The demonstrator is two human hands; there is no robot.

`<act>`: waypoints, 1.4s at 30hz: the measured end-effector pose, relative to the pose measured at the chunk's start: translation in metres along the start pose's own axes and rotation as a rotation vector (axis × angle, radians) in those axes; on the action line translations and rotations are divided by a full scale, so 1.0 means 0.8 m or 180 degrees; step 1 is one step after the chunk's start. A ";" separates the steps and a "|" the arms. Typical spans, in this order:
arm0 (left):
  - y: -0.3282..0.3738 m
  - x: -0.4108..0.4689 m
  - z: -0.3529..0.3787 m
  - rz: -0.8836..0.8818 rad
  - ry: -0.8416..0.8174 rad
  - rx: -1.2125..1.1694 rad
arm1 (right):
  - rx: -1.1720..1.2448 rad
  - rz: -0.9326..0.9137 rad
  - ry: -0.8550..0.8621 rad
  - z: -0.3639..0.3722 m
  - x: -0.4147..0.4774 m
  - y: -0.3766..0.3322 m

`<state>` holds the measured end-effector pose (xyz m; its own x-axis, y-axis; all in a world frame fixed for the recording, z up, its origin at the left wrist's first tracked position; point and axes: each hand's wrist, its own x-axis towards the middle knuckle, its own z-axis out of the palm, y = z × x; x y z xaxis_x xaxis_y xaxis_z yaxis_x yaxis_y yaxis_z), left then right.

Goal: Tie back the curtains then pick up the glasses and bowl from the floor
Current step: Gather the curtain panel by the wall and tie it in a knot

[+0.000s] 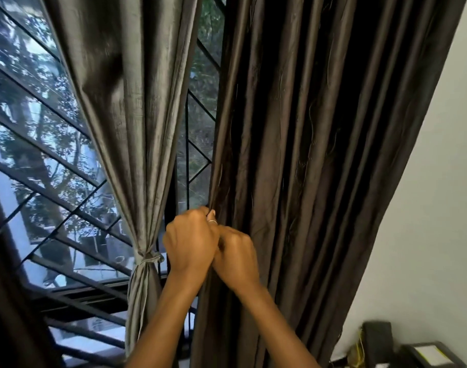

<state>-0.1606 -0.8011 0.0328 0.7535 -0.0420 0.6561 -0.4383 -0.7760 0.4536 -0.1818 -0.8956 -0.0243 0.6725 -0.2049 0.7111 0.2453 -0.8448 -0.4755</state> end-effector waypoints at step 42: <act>0.008 -0.019 0.003 0.0272 -0.0985 -0.2084 | -0.0212 -0.0066 0.0660 -0.067 -0.011 0.018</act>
<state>-0.1734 -0.8071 0.0240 0.7652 -0.3367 0.5488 -0.6320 -0.2304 0.7399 -0.2213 -0.9323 -0.0093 0.5082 -0.2786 0.8149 0.2063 -0.8793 -0.4293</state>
